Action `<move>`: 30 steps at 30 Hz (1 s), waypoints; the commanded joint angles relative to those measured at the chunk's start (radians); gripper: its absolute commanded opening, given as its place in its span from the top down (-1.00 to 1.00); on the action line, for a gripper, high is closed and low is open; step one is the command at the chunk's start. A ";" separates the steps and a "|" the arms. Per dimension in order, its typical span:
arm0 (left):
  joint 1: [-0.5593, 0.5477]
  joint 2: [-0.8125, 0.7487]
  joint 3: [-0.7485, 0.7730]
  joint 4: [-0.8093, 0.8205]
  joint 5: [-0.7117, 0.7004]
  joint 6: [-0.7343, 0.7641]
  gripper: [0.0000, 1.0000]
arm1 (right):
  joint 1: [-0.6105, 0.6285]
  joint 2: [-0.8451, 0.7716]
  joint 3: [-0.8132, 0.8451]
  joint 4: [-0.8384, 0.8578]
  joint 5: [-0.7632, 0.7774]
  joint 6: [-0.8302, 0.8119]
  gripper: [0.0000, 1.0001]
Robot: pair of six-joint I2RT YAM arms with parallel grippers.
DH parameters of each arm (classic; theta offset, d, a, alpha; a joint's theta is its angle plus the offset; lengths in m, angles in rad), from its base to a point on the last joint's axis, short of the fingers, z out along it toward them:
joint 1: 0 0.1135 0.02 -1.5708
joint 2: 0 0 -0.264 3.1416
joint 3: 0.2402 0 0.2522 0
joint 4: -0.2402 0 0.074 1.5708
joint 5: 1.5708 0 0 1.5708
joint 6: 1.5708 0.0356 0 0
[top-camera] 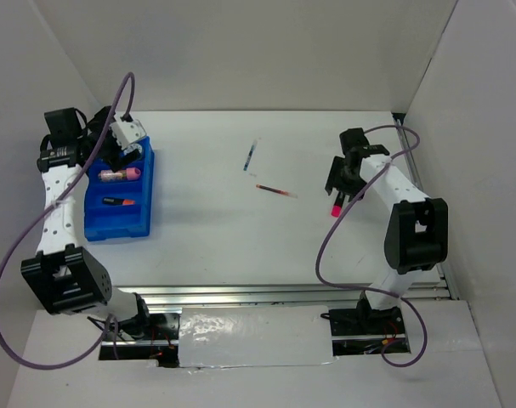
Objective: Sort the stationery into containers
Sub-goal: Place the pen in the storage box, then pick up the pen from the center of the board.
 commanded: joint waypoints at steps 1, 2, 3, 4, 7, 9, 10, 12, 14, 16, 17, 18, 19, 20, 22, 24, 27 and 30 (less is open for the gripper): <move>-0.018 -0.086 -0.073 0.222 0.116 -0.264 -0.99 | 0.007 0.043 -0.025 0.064 0.144 0.088 -0.37; -0.018 -0.096 -0.086 0.244 0.124 -0.355 -0.99 | 0.007 0.051 -0.039 0.073 0.144 0.093 -0.37; -0.018 -0.103 -0.086 0.252 0.135 -0.390 -0.99 | 0.006 0.068 -0.045 0.092 0.125 0.094 -0.37; -0.018 -0.110 -0.078 0.241 0.171 -0.416 -0.99 | 0.003 0.075 -0.059 0.101 0.115 0.094 -0.36; -0.018 -0.118 -0.048 0.198 0.237 -0.453 -0.98 | 0.009 0.097 -0.088 0.154 0.117 0.099 -0.34; -0.017 -0.130 -0.055 0.190 0.276 -0.476 -0.99 | 0.020 0.098 -0.114 0.199 0.134 0.108 -0.31; -0.018 -0.133 -0.060 0.190 0.285 -0.476 -0.99 | 0.023 0.101 -0.119 0.208 0.135 0.110 -0.31; -0.017 -0.140 -0.064 0.183 0.291 -0.462 -0.99 | 0.030 0.121 -0.116 0.216 0.140 0.119 -0.30; -0.020 -0.143 -0.066 0.169 0.288 -0.450 -0.98 | 0.039 0.144 -0.108 0.217 0.149 0.128 -0.20; -0.023 -0.140 -0.064 0.157 0.287 -0.439 -0.99 | 0.040 0.152 -0.094 0.221 0.149 0.131 -0.17; -0.023 -0.140 -0.063 0.158 0.285 -0.442 -0.99 | 0.040 0.169 -0.087 0.210 0.152 0.136 -0.15; -0.026 -0.137 -0.061 0.152 0.285 -0.433 -0.99 | 0.040 0.177 -0.064 0.198 0.152 0.140 -0.14; -0.026 -0.136 -0.060 0.150 0.285 -0.433 -0.99 | 0.041 0.187 -0.055 0.191 0.157 0.143 -0.14; -0.029 -0.136 -0.061 0.153 0.282 -0.436 -0.98 | 0.040 0.195 -0.038 0.178 0.158 0.145 -0.14; -0.033 -0.135 -0.060 0.157 0.279 -0.433 -0.99 | 0.036 0.204 -0.024 0.161 0.161 0.157 -0.15; -0.035 -0.133 -0.060 0.161 0.279 -0.433 -0.99 | 0.030 0.209 -0.021 0.148 0.157 0.159 -0.15; -0.040 -0.129 -0.054 0.161 0.274 -0.433 -0.99 | 0.010 0.220 -0.007 0.127 0.131 0.162 -0.15; -0.049 -0.121 -0.046 0.150 0.270 -0.425 -0.99 | -0.011 0.250 0.024 0.101 0.088 0.154 -0.10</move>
